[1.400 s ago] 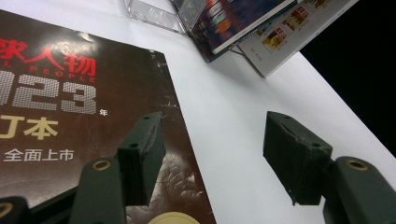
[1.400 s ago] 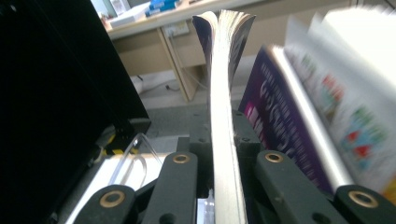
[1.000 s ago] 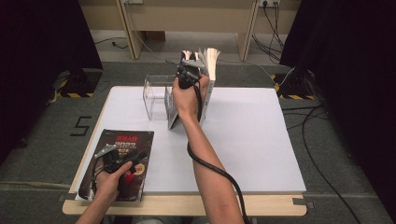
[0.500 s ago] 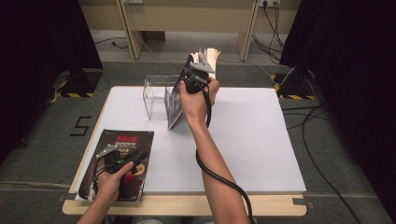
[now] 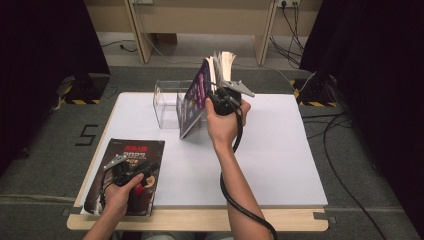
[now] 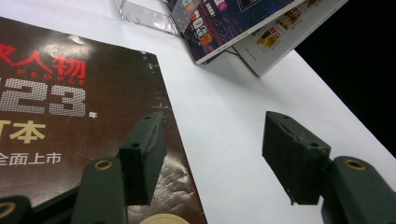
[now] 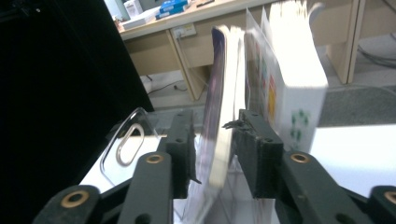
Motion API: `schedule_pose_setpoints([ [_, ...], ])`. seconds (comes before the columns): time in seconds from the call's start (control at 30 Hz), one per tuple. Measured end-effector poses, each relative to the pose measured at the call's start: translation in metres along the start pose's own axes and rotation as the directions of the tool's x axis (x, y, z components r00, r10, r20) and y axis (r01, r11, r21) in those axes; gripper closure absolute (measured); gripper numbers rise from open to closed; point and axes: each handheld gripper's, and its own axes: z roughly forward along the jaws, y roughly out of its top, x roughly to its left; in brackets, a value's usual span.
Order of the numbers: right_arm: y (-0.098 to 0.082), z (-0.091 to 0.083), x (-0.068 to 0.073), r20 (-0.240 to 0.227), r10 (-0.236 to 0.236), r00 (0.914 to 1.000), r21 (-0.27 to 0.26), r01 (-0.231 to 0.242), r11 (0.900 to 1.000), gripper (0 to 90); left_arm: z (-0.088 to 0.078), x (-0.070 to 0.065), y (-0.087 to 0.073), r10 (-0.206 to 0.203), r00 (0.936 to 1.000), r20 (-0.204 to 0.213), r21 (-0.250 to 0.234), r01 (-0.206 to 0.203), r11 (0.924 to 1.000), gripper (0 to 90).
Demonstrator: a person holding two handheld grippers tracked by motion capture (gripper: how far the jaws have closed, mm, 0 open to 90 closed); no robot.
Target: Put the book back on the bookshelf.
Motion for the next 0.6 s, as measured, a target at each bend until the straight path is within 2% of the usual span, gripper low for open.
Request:
schedule_pose_setpoints([
  [0.13,-0.009,-0.006,-0.002,-0.012,0.012,0.9999,0.018,-0.012,1.0,71.2,0.0,0.001,0.0,-0.002,1.0,-0.002,-0.001,0.002,1.0,38.5],
  [0.3,-0.02,-0.003,-0.005,-0.023,0.023,0.9995,0.063,-0.022,0.998,75.7,0.0,0.0,0.0,-0.001,1.0,-0.001,-0.002,0.001,1.0,38.5],
  [0.6,-0.021,0.0,-0.003,-0.037,0.051,0.998,0.059,-0.048,0.997,81.8,-0.001,0.001,0.0,-0.002,1.0,-0.001,-0.002,0.002,1.0,38.5],
])
